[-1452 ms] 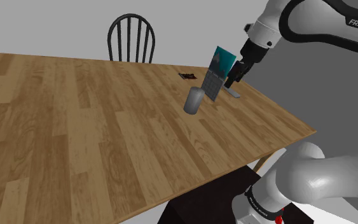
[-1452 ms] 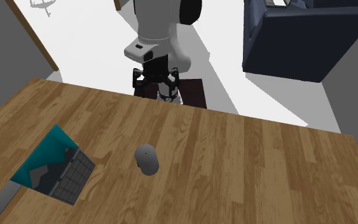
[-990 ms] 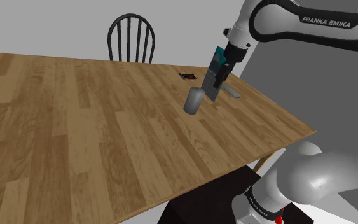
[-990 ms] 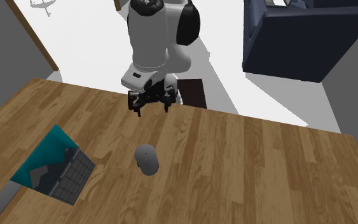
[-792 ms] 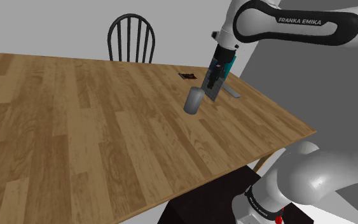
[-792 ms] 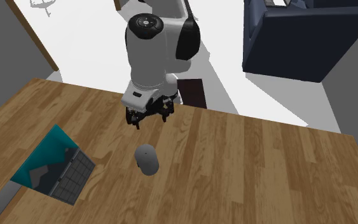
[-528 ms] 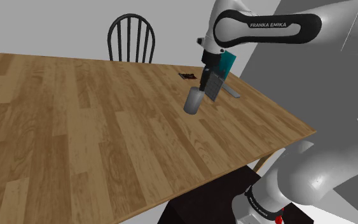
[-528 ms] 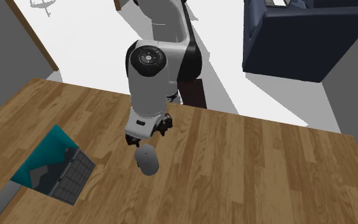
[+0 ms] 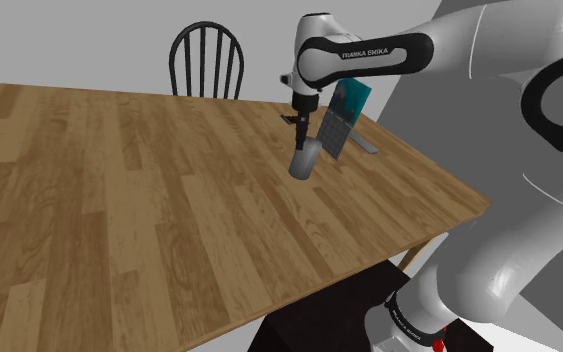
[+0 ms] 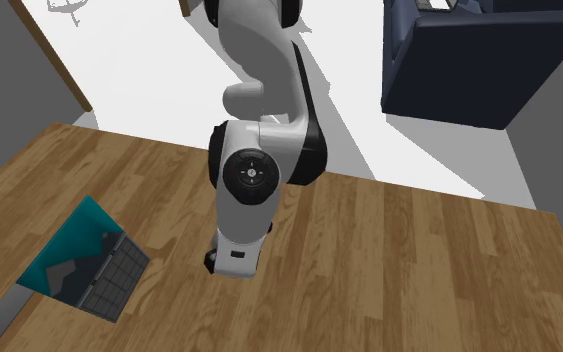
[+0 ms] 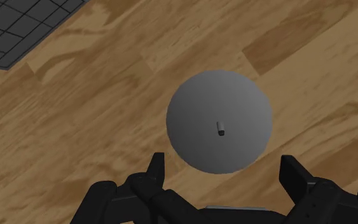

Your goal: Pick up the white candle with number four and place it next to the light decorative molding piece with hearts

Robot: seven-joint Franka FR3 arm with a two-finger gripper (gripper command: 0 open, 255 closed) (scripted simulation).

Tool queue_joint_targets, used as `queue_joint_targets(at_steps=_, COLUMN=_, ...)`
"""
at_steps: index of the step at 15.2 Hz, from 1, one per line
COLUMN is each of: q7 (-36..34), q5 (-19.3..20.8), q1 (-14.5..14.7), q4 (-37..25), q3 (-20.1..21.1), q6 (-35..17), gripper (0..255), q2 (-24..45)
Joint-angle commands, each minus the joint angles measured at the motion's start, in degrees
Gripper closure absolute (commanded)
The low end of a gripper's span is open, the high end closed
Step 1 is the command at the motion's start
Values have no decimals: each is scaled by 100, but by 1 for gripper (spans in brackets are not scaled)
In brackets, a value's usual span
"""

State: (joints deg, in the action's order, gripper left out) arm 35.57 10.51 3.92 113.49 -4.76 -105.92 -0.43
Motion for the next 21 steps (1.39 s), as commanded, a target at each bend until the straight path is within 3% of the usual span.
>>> queue_joint_targets(at_steps=1, q7=13, q5=15, q1=-13, q4=120, q3=-13, q6=-147, gripper=0, q2=30)
queue_joint_targets(at_steps=4, q7=3, q5=34, q1=-35, q4=348, q3=-35, q6=-419, gripper=0, q2=70)
queue_joint_targets(at_steps=12, q7=3, q5=34, q1=-35, q4=348, q3=-35, q6=-418, gripper=0, q2=70)
queue_joint_targets(at_steps=13, q7=3, q5=34, q1=-35, q4=348, q3=-35, q6=-418, gripper=255, q2=70)
queue_joint_targets(at_steps=21, q7=2, q5=34, q1=-35, q4=347, q3=-35, q6=-421, gripper=255, q2=74)
